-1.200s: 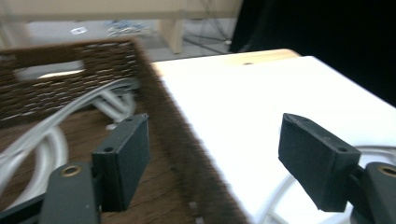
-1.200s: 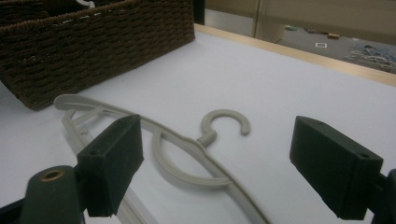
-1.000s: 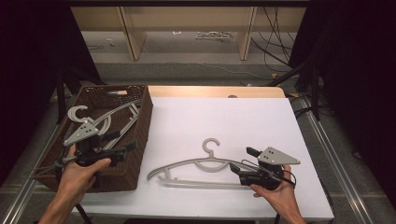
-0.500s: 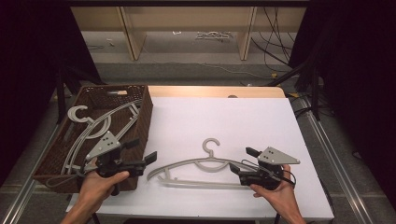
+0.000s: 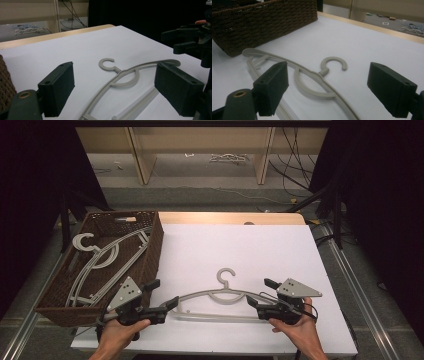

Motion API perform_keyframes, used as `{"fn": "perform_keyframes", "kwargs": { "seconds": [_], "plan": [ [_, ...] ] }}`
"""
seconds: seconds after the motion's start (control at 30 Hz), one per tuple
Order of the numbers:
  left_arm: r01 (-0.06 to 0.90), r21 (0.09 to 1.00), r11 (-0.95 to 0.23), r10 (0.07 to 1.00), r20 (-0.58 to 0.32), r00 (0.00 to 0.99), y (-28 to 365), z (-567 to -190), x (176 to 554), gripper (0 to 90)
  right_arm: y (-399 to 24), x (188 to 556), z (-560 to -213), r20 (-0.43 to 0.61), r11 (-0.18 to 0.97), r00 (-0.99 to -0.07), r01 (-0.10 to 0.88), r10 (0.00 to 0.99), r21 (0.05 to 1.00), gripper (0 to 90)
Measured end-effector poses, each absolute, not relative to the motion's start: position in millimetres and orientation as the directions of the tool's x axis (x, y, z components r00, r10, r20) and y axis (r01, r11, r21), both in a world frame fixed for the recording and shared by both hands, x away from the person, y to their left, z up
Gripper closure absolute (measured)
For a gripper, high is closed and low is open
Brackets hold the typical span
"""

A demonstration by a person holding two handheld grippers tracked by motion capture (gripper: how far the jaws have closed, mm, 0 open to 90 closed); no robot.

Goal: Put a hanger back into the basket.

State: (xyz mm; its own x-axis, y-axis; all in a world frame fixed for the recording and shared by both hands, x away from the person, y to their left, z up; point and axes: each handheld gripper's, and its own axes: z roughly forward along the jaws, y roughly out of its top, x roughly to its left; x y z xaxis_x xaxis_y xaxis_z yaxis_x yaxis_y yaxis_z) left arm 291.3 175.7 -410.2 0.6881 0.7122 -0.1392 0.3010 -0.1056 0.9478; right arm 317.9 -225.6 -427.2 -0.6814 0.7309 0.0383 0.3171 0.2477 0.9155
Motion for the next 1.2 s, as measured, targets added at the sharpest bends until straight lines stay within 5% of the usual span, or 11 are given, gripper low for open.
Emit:
{"fn": "perform_keyframes", "kwargs": {
  "seconds": [0.37,0.8,1.2],
  "plan": [
    [0.288,0.951,-0.11,0.717,-0.124,0.686,173,-426,289,16.2,-224,319,-430,-0.017,0.3,-0.681,0.299,0.732,0.906,16.7],
    [0.29,0.944,-0.16,0.708,-0.095,0.7,168,-441,289,16.2,-211,346,-451,-0.117,0.554,-0.746,0.371,0.656,0.745,17.6],
    [0.298,0.938,-0.176,0.691,-0.097,0.717,162,-443,286,16.4,-200,387,-460,-0.126,0.688,-0.791,0.427,0.598,0.587,36.5]
  ]
}}
